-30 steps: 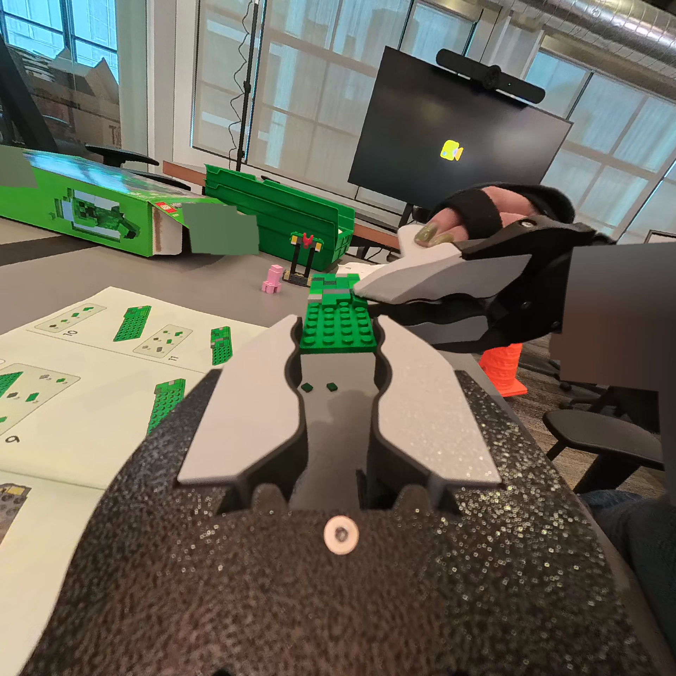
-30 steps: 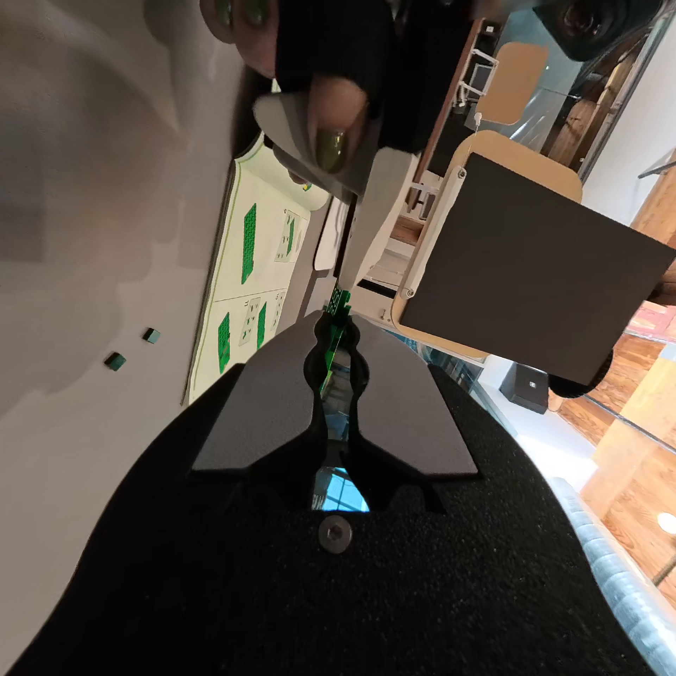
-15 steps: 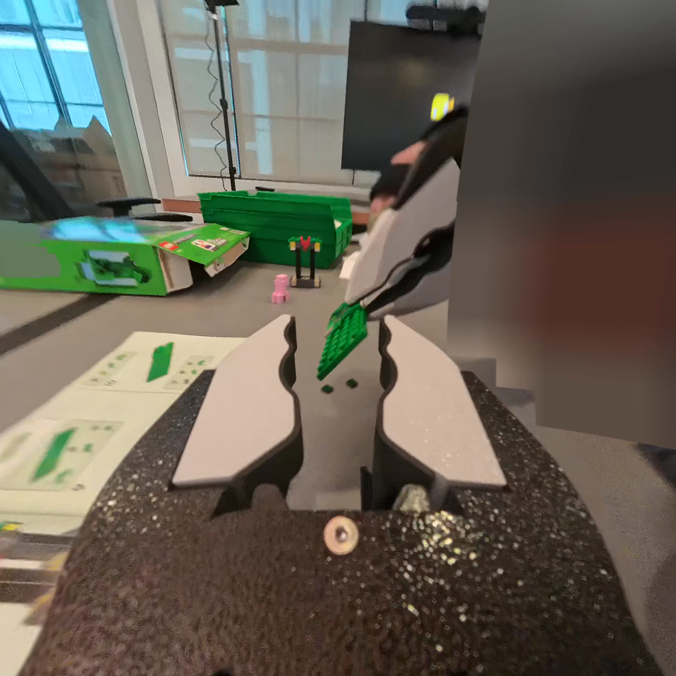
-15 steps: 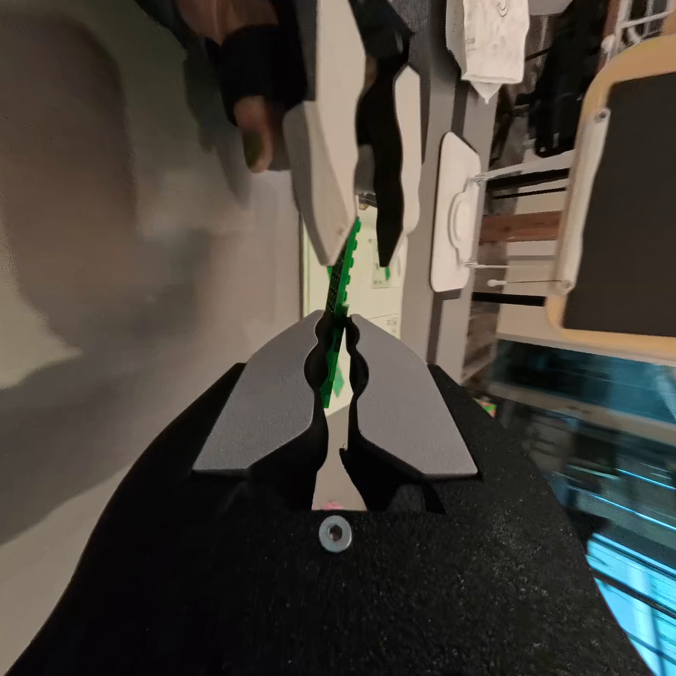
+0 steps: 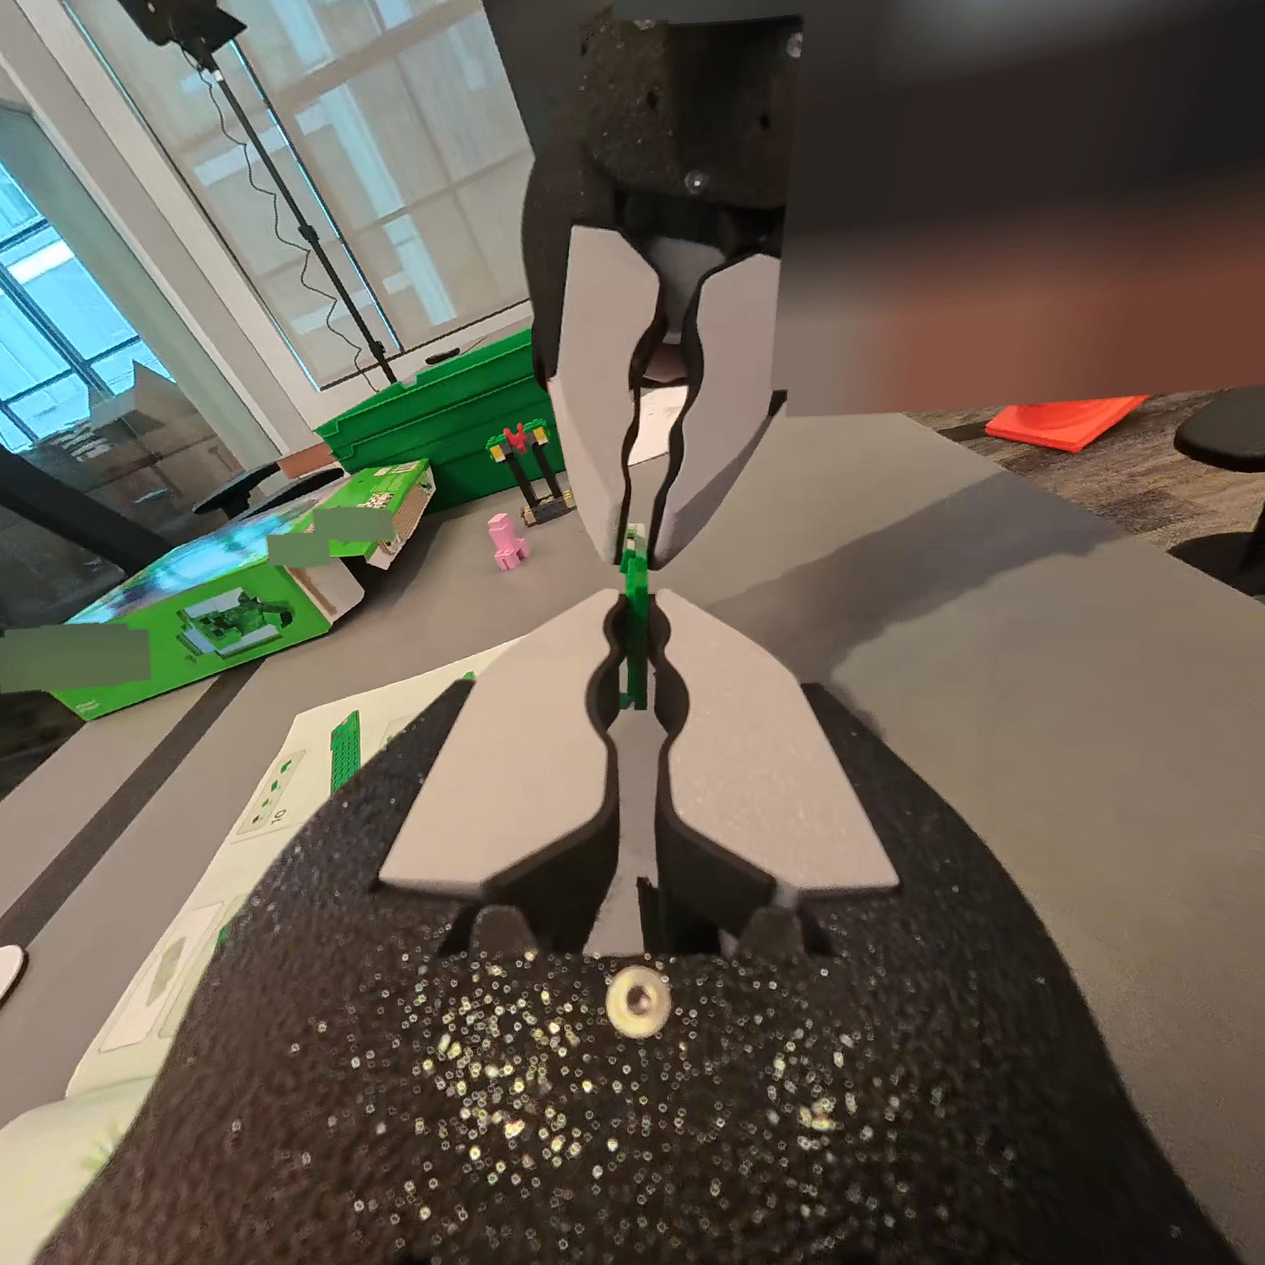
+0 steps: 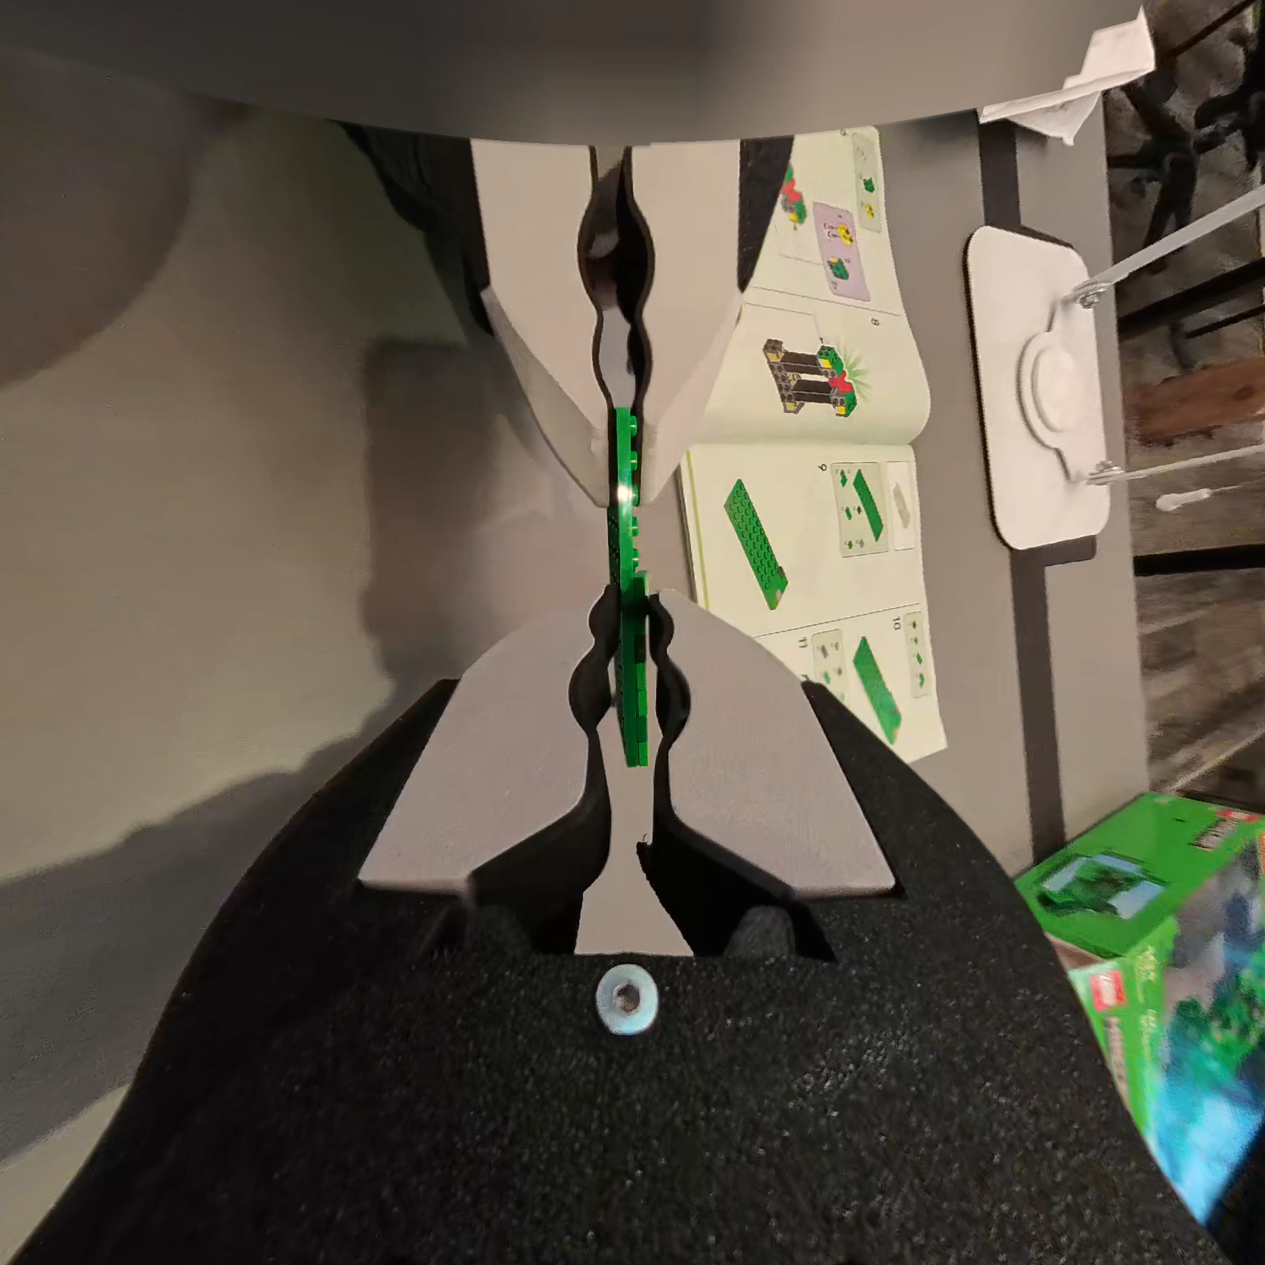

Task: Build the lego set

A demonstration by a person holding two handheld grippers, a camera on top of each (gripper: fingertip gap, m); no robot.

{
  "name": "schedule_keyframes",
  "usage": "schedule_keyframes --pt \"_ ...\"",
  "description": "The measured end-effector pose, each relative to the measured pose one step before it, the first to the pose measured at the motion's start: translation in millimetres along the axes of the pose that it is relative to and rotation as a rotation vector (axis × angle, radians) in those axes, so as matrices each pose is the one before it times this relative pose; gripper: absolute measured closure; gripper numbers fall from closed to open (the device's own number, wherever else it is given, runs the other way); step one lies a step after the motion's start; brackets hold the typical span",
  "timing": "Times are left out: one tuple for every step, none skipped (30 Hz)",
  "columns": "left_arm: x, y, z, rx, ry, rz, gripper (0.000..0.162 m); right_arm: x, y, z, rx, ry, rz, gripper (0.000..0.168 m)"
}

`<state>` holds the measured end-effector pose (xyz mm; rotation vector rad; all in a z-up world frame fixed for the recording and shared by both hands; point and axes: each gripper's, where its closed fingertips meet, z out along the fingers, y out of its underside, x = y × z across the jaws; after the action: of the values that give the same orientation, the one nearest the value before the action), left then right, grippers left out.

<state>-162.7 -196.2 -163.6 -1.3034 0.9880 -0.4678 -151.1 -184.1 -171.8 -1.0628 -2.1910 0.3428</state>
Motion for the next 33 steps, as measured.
schedule_keyframes --pt "0.38 -0.63 -0.11 0.0035 0.0009 0.0082 0.158 -0.36 -0.58 -0.2 0.006 -0.0041 0.005 0.161" --pt "0.65 -0.87 -0.11 0.0043 0.0022 0.0073 0.158 -0.49 -0.73 0.14 0.0042 -0.0015 0.0009 0.16" --pt "0.98 -0.52 0.18 0.0028 0.0049 0.0052 0.158 -0.94 -0.6 0.73 -0.0001 -0.0038 -0.0019 0.16" --pt "0.84 0.03 0.31 -0.0014 0.0036 0.0037 0.158 -0.58 -0.06 1.21 -0.0053 0.0001 -0.0042 0.158" --pt "0.36 0.64 0.36 -0.0046 0.0003 0.0046 0.158 -1.02 0.56 1.21 -0.0092 -0.0022 -0.0091 0.159" --pt "0.14 0.86 0.16 -0.0053 -0.0004 0.0055 0.158 -0.72 0.6 1.0 -0.0076 0.0023 -0.0174 0.16" --pt "0.24 0.79 0.22 -0.0041 0.0026 0.0025 0.158 -0.26 0.7 0.6 -0.0055 0.0035 -0.0188 0.16" --pt "0.86 0.55 0.28 -0.0028 0.0051 0.0012 0.158 -1.15 0.69 0.32 -0.0071 -0.0072 -0.0082 0.161" --pt "0.77 0.19 0.39 -0.0019 0.0025 0.0061 0.158 -1.5 0.73 0.19 -0.0085 -0.0145 0.0022 0.161" --pt "0.96 0.02 0.36 -0.0016 0.0016 0.0132 0.158 -1.65 0.4 -0.17 -0.0059 -0.0129 -0.0053 0.162" --pt "1.48 0.15 0.47 -0.0029 0.0042 0.0144 0.158 -1.48 0.53 -0.17 -0.0073 -0.009 -0.0114 0.162" --pt "1.28 0.25 0.58 -0.0026 0.0036 0.0068 0.158 -1.24 0.94 -0.03 -0.012 -0.0076 -0.0121 0.162" --pt "1.02 0.12 0.55 -0.0003 0.0032 0.0013 0.158 -1.15 0.75 -0.16 -0.0106 -0.0077 -0.0094 0.162" --pt "0.84 -0.06 0.41 0.0005 0.0035 0.0003 0.158 -0.98 0.34 -0.36 -0.0059 -0.0067 -0.0083 0.162" --pt "0.74 -0.06 0.42 0.0001 0.0035 -0.0001 0.158 -0.94 0.4 -0.28 -0.0061 -0.0082 -0.0025 0.162" --pt "0.5 -0.07 0.3 0.0005 0.0013 -0.002 0.158 -0.86 0.36 -0.29 -0.006 -0.0076 0.0001 0.162" --pt "-0.06 -0.09 0.05 0.0012 -0.0009 -0.0026 0.158 0.01 0.26 -0.16 -0.0044 -0.0004 -0.0005 0.162" --pt "-0.27 -0.04 0.04 0.0017 -0.0017 -0.0047 0.158 0.26 -0.01 -0.07 -0.0018 0.0036 -0.0017 0.162" --pt "-0.63 -0.18 -0.11 0.003 -0.0024 -0.0121 0.158 0.54 -0.01 -0.01 0.0012 0.0062 -0.0002 0.162" --pt "-1.17 -0.27 -0.16 0.0046 -0.0037 -0.0221 0.158 1.03 -0.16 -0.07 0.0034 0.0096 0.0016 0.162" --pt "-1.98 -0.3 0.08 0.0079 -0.0049 -0.0379 0.158 2.28 0.29 -0.15 0.0013 0.0186 0.0019 0.162" --pt "-2.92 -0.57 0.21 0.0129 -0.0025 -0.0616 0.155 4.56 0.43 -0.49 0.0015 0.0389 -0.0094 0.162" --pt "-3.91 -0.01 0.12 0.0107 -0.0008 -0.0804 0.151 5.56 0.6 -0.82 0.0019 0.0524 -0.0228 0.162" --pt "-3.81 1.29 -0.27 0.0014 0.007 -0.0818 0.138 5.08 -0.21 -1.13 0.01 0.0527 -0.0356 0.162" --pt "-2.81 1.2 -0.81 0.0008 0.0191 -0.081 0.122 5.69 0.09 -1.19 0.0038 0.0616 -0.0455 0.162" --pt "-2.95 -1.5 -1.48 0.0177 0.0208 -0.0893 0.114 5.27 1.04 -1.13 -0.01 0.0658 -0.0658 0.162" --pt "-2.08 -4.62 -2.29 0.0368 0.0257 -0.0899 0.11 3.15 1.31 -0.58 -0.0164 0.053 -0.076 0.162" --pt "-1.84 -5.17 -2.7 0.0408 0.0243 -0.0813 0.11 2.72 0.53 -0.26 -0.0134 0.0497 -0.0722 0.162" --pt "-2.33 -3.16 -2.4 0.0273 0.0181 -0.0716 0.11 3.06 -0.72 -0.43 -0.0023 0.0496 -0.0564 0.162" --pt "-1.98 0.02 -1.2 0.0054 0.0183 -0.0671 0.107 3.49 -0.92 -0.7 0.0024 0.0434 -0.0364 0.162" --pt "-0.79 1.99 0.27 -0.0099 0.0253 -0.0673 0.106 2.61 -0.03 -0.6 -0.0039 0.0308 -0.0374 0.162" --pt "1.11 2.24 1.18 -0.0122 0.0345 -0.065 0.106 2.29 0.22 -0.31 -0.0082 0.0301 -0.052 0.162" --pt "2.4 1.48 1.35 -0.0065 0.0392 -0.0574 0.108 2.85 -0.22 -0.28 -0.0092 0.0355 -0.0583 0.162"
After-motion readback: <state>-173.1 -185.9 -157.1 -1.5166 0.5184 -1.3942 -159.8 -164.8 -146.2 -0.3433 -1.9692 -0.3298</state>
